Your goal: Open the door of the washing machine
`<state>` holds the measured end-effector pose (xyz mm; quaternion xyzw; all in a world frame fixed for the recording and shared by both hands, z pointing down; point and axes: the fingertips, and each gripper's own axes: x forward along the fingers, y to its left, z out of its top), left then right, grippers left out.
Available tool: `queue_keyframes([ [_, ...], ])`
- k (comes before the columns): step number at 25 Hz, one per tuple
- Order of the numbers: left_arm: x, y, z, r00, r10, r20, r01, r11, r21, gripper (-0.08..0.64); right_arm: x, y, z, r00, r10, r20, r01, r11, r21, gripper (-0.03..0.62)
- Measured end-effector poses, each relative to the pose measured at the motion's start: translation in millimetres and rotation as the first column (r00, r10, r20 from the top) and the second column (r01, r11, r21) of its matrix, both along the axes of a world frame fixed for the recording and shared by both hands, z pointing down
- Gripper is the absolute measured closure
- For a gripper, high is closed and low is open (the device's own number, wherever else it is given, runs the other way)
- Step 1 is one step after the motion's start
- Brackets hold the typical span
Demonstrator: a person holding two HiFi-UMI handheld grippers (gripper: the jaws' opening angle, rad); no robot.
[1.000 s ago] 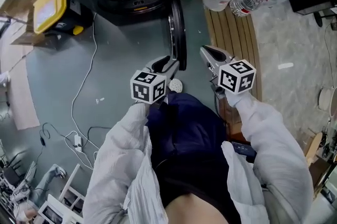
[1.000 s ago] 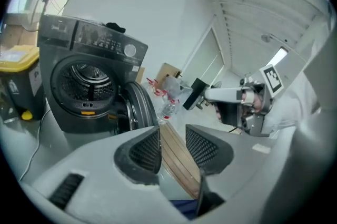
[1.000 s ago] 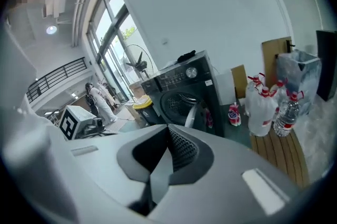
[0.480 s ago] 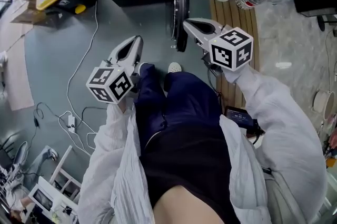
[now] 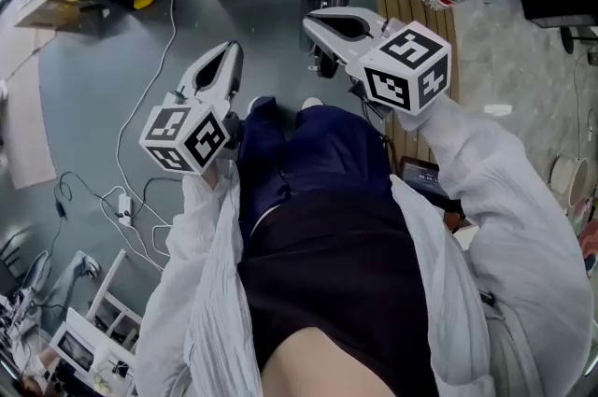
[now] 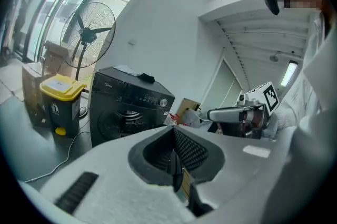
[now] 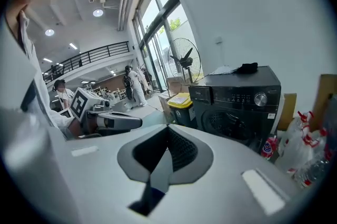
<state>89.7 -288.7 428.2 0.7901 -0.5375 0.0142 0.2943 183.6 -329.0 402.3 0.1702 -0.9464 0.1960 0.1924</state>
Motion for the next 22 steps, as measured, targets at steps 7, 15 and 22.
queue_keyframes([
  [7,-18.7,-11.4,-7.2,1.0,0.026,-0.017,-0.025,0.999,0.023,0.56,-12.6,-11.2,-6.6,0.999,0.031,-0.014,-0.031,0.999,0.027,0.584],
  [15,-18.4,-25.2,-16.4,0.997,0.069,-0.014,-0.069,0.996,0.054,0.56,-11.5,-17.7,-14.0,0.998,0.066,-0.002,-0.066,0.996,0.065,0.584],
  [22,-13.6,-34.1,-16.2,0.996,0.092,-0.013,-0.091,0.994,0.055,0.56,-8.3,-26.9,-16.5,0.997,0.082,0.002,-0.082,0.994,0.074,0.584],
])
